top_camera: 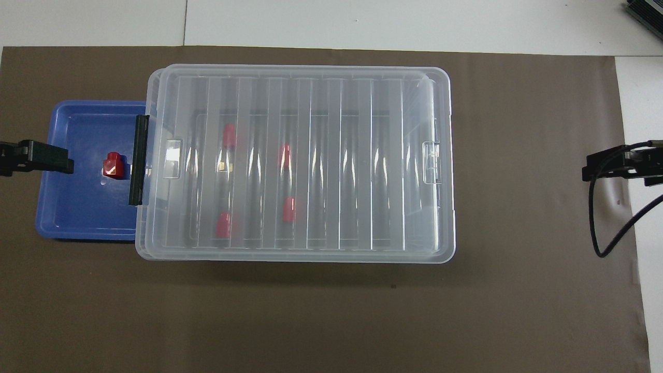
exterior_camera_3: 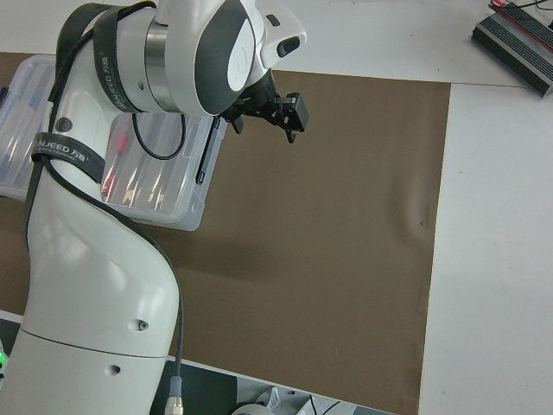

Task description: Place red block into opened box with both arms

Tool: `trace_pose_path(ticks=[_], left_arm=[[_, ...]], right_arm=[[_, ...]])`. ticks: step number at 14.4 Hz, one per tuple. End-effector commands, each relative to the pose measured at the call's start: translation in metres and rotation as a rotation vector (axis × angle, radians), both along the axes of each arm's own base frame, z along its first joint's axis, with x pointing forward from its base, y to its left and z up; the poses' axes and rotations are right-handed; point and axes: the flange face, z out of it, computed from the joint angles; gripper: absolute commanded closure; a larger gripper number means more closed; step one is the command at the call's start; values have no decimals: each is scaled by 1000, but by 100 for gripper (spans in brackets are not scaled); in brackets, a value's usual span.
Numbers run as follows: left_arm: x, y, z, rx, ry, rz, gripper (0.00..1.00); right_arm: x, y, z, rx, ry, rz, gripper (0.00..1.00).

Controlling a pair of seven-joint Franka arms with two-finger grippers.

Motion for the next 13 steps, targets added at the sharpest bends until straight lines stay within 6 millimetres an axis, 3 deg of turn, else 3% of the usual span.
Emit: trace_pose_path(ticks=[1,4,8,11,13], left_arm=[[-6,2,2,-6,-13,6,0],[-6,2,2,-6,-13,4,0],[-6,2,2,-6,-13,4,0],[-5,2,2,-6,-13,5,0],[-6,3,2,-6,-12,6,0]], right_arm=[[-1,-4,3,5,-15,-7,0],[0,-2,3,10,-23,-11,0],[4,15,-19,16,-83,1,0],[15,59,-43,40,-128,30,0],[23,83,-71,57,-147,64,0]])
